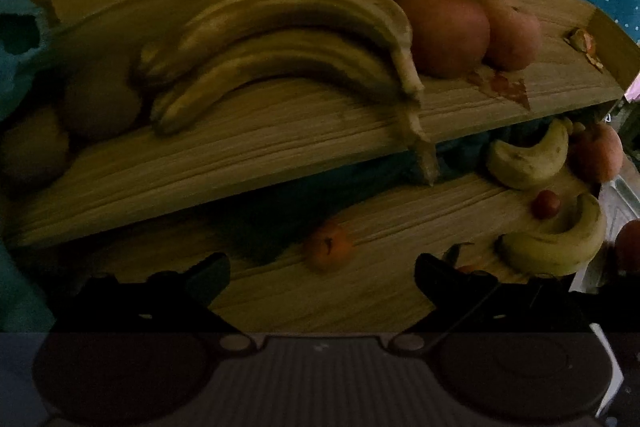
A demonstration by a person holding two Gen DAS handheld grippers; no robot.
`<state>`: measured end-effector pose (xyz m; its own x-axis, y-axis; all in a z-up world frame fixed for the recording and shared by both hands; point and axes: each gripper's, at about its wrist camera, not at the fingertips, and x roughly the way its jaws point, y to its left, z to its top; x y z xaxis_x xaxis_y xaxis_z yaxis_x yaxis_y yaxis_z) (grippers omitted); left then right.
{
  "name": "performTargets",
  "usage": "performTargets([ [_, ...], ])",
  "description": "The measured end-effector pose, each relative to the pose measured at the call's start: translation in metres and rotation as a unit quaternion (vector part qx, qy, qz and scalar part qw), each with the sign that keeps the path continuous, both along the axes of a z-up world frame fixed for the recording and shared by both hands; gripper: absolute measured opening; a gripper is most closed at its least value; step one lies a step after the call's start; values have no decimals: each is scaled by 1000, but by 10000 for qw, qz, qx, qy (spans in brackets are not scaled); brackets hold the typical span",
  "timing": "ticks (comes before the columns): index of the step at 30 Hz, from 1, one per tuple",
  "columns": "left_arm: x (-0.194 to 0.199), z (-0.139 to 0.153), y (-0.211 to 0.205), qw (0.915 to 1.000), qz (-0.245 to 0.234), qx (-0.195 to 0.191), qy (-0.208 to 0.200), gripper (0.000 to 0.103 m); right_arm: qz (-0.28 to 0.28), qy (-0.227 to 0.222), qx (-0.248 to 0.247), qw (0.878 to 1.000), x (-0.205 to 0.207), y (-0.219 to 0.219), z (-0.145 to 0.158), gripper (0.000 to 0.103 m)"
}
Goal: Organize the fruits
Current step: 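Grasp a tangerine with the left tool while the right tool grasps another tangerine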
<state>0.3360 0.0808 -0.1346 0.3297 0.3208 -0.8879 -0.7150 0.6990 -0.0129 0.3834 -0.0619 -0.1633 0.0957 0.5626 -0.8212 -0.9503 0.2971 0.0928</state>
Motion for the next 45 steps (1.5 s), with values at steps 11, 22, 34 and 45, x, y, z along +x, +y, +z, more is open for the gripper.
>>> performTargets([
  [11, 6, -6, 7, 9997, -27, -237, -112, 68, -77, -88, -77, 9999, 8, 15, -9, 57],
  [22, 8, -14, 12, 9990, 40, -434, -134, 47, -118, -88, -137, 9998, 9, 21, -14, 45],
  [34, 1, -19, 21, 9990, 63, -396, -188, 35, -133, -165, -63, 9998, 11, 26, -18, 42],
  [45, -9, -19, 11, 9994, 10, -300, -196, 31, -213, -189, -87, 9996, 3, 16, -12, 35],
])
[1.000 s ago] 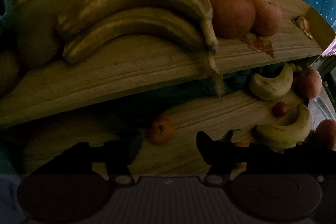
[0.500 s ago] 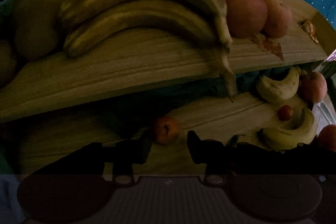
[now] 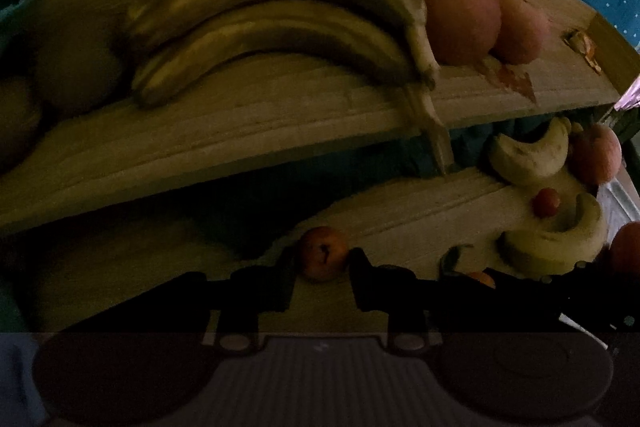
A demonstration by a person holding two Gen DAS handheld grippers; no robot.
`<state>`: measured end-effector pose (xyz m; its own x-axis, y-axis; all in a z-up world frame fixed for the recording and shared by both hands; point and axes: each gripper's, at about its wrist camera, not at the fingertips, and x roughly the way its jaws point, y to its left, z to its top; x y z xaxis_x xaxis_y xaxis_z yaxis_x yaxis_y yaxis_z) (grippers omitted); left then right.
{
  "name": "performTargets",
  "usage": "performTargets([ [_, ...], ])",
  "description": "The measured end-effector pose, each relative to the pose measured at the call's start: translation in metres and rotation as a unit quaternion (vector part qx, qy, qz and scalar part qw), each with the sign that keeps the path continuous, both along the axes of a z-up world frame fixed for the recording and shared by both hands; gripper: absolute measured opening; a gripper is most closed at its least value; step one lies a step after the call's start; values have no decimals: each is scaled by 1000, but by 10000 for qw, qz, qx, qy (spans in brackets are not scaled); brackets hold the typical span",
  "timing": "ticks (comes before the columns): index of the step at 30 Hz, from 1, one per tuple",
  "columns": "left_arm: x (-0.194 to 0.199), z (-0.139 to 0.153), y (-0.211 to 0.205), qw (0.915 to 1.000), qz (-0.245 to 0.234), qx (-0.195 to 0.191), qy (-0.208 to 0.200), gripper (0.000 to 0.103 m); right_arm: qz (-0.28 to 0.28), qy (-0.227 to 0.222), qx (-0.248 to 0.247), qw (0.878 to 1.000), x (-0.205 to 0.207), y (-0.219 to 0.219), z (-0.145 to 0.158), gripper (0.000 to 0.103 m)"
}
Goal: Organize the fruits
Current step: 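Grasp a tangerine with the left tool while the right tool grasps another tangerine, then carry both tangerines onto the silver tray and open both tools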
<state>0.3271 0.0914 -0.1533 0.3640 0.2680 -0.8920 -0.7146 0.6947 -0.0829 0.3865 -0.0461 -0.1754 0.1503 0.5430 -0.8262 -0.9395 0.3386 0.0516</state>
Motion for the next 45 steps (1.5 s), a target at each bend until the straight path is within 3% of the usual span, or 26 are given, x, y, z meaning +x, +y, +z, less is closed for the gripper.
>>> performTargets([
  [17, -54, 24, -41, 9995, -278, 150, 55, 31, -258, -41, 60, 9996, -61, -34, 19, 35],
  [31, -105, 48, -81, 9951, -948, 184, -194, 31, -1309, -383, 295, 9902, -121, -96, 46, 35],
  [39, -91, 55, -105, 9907, -1312, 216, -297, 31, -1752, -465, 293, 9830, -110, -132, 51, 35],
  [45, -54, 52, -125, 9891, -1432, 169, -291, 31, -1769, -468, 242, 9828, -77, -156, 50, 35],
])
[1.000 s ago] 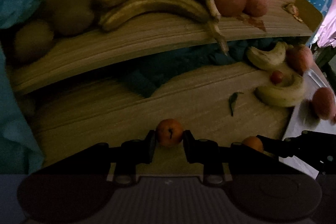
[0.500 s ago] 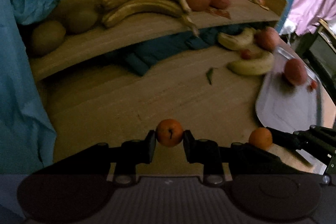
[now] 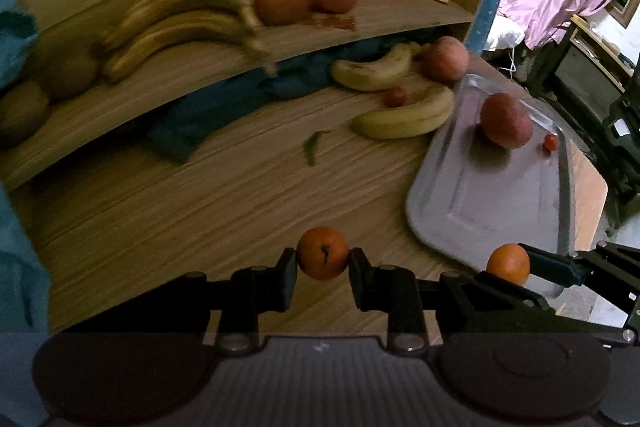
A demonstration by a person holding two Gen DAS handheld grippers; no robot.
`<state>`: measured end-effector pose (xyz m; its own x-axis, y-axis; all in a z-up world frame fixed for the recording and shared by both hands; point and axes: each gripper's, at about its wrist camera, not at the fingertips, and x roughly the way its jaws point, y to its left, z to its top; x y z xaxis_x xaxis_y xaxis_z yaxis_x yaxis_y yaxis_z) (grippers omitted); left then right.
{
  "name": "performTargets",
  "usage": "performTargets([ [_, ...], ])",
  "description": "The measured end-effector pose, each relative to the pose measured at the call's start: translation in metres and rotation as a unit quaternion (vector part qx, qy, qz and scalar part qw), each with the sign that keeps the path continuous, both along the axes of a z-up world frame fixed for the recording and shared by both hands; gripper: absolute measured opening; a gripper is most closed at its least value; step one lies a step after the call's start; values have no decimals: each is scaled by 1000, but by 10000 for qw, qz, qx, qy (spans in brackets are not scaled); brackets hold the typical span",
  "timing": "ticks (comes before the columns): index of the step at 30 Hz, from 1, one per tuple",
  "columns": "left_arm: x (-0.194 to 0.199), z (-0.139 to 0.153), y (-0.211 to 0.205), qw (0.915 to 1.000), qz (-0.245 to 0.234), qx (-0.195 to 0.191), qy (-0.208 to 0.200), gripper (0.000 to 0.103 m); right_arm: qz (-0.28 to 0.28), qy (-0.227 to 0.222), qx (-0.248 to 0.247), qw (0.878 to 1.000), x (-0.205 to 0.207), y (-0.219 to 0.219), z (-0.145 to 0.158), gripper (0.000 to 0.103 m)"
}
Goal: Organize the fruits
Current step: 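Carry both tangerines onto the silver tray and open both tools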
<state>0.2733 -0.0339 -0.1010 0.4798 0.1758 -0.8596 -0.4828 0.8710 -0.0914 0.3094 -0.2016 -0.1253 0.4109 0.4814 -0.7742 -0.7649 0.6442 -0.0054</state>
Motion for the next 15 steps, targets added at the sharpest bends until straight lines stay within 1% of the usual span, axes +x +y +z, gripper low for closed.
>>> performTargets([
  [6, 53, -3, -27, 9999, -133, -59, -40, 31, -62, -42, -84, 9999, 51, -28, -2, 35],
  [15, 124, -21, -59, 9995, -134, -273, -106, 31, 103, -144, -359, 9992, 117, -63, -12, 35],
])
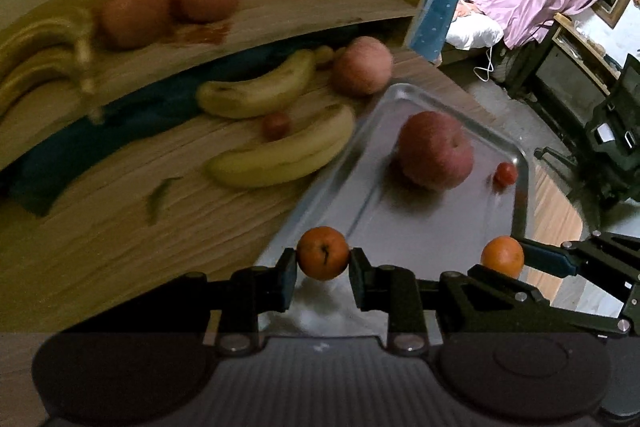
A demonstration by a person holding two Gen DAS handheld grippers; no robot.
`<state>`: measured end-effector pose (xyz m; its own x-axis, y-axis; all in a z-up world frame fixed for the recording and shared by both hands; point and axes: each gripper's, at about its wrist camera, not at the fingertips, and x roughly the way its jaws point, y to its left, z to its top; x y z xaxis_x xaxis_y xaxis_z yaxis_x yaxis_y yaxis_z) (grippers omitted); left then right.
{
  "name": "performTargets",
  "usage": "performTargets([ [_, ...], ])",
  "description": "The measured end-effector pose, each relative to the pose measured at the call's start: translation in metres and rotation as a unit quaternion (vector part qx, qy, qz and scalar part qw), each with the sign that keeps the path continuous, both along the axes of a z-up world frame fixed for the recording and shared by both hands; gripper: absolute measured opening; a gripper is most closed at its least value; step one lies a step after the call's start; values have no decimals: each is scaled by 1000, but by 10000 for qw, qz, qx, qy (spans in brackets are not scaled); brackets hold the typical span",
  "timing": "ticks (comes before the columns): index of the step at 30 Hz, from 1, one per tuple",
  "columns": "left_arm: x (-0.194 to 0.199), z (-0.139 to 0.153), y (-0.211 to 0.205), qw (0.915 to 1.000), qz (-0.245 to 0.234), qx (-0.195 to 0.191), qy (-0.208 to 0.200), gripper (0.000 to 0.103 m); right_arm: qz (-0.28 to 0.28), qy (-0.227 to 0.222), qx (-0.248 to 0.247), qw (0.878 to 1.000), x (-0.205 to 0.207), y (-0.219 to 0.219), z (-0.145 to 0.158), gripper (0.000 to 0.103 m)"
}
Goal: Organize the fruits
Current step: 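Carry both tangerines onto the silver tray and open both tools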
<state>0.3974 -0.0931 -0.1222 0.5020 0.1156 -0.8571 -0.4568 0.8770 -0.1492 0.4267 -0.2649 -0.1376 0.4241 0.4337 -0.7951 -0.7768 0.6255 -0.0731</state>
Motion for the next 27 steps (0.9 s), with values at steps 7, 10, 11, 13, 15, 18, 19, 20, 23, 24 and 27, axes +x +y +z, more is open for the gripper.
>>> performTargets([
  [7, 36, -15, -19, 9997, 192, -136, 0, 31, 253, 0, -191, 9995, 35, -19, -12, 35],
  [10, 45, -21, -25, 9994, 291, -179, 34, 31, 363, 33, -233, 9991, 44, -22, -16, 35],
  [11, 47, -22, -27, 9993, 323, -189, 46, 31, 415, 45, -240, 9988, 47, -23, -17, 35],
  [13, 51, -25, -30, 9990, 393, -205, 81, 31, 490, 66, -247, 9985, 52, -24, -19, 35],
  [15, 55, -26, -33, 9987, 443, -212, 116, 31, 558, 100, -240, 9981, 56, -26, -21, 35],
  [18, 60, -27, -37, 9985, 486, -193, 169, 31, 611, 152, -212, 9978, 60, -28, -23, 35],
  [19, 61, -27, -38, 9984, 494, -183, 185, 31, 625, 171, -201, 9977, 62, -29, -24, 35],
  [20, 63, -28, -39, 9984, 500, -174, 203, 31, 630, 185, -198, 9976, 62, -30, -24, 35],
  [23, 67, -28, -42, 9982, 525, -155, 247, 31, 662, 224, -171, 9974, 65, -32, -26, 35],
  [24, 68, -29, -42, 9982, 528, -149, 259, 31, 675, 226, -160, 9973, 66, -32, -26, 35],
  [27, 70, -30, -44, 9981, 531, -133, 298, 32, 711, 251, -134, 9971, 67, -33, -28, 35],
])
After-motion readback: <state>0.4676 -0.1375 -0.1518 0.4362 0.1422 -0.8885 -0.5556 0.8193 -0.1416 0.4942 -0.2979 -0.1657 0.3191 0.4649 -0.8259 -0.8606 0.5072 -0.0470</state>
